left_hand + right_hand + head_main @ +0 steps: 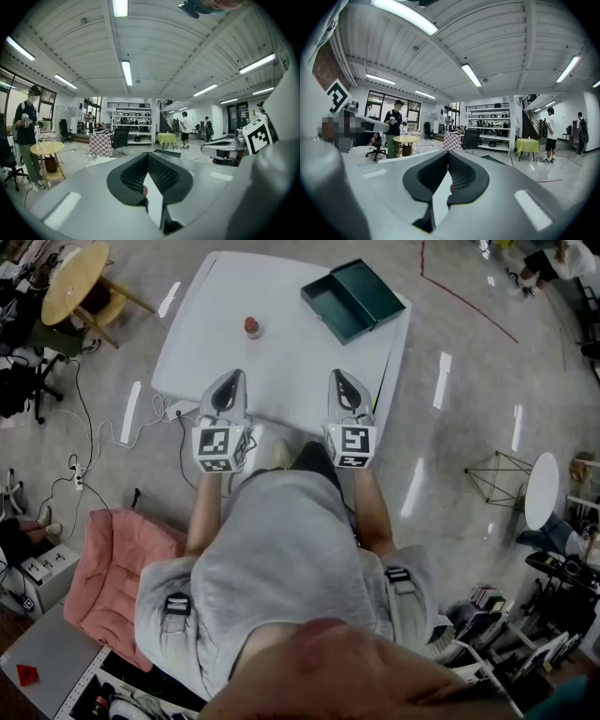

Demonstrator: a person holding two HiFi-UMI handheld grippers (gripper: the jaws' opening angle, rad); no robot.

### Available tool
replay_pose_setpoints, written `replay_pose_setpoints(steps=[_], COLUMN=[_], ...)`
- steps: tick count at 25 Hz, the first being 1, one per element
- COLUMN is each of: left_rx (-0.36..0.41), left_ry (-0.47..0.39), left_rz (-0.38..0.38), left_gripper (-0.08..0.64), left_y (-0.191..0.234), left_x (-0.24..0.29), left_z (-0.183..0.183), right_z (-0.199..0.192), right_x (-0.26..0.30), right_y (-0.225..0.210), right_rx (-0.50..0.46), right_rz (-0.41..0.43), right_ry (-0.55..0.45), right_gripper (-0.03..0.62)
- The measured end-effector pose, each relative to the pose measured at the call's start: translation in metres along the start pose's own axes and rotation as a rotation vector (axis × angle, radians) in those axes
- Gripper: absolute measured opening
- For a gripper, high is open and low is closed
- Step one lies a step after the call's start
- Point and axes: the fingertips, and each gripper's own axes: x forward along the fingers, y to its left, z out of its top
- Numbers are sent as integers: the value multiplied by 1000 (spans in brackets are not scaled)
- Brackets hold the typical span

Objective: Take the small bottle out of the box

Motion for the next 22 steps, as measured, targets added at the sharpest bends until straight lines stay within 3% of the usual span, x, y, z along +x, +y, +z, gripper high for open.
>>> replay_pose_setpoints(steps=[22], left_rx=[2], left_ry=[1], left_rz=[16], left_gripper=[12], left_y=[1], left_x=[-4], left_z=[-2], right_z=[-3], right_x=[0], right_y=[4], right_rx=[5], right_rz=[16], right_ry=[7], right_gripper=[3])
